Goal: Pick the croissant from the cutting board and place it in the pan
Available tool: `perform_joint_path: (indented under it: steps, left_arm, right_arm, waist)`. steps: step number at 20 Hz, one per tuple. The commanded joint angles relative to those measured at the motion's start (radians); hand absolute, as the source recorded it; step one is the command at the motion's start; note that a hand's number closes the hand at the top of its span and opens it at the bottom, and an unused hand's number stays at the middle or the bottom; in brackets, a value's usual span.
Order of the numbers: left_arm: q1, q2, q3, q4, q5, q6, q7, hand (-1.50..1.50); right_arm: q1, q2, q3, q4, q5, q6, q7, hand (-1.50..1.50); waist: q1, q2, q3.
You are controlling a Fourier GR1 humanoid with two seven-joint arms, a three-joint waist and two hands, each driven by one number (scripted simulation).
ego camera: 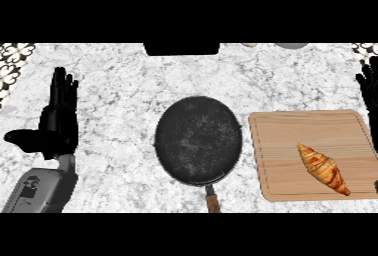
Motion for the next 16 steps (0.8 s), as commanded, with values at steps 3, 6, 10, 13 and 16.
perform_joint_path:
  steps: [3,6,10,13,16]
  left_arm:
    - [0.069,0.058,-0.118,0.024,-0.104,-0.034,0.121,0.00]
    - [0.182,0.168,-0.171,0.045,-0.155,-0.117,0.145,0.00]
    - [0.226,0.165,-0.167,0.041,-0.131,-0.132,0.167,0.00]
    - [0.286,0.190,-0.161,-0.068,-0.112,-0.139,0.223,0.00]
    - [0.249,0.184,-0.167,-0.051,-0.128,-0.137,0.236,0.00]
  right_arm:
    - [-0.006,0.005,0.085,0.026,0.015,0.131,-0.093,-1.50]
    - [-0.009,-0.037,0.146,0.027,0.030,0.256,-0.193,-1.50]
    - [0.207,-0.074,-0.056,0.104,0.169,-0.025,-0.202,-1.50]
    - [0.346,-0.233,-0.101,0.050,0.194,0.087,-0.197,-1.50]
    - [0.380,-0.350,-0.081,0.093,0.339,0.119,-0.269,-1.50]
  waist:
    - [0.023,-0.033,-0.016]
    - [0.051,-0.031,-0.014]
    - [-0.018,-0.039,-0.015]
    - [-0.009,-0.046,-0.018]
    - [-0.007,-0.039,-0.018]
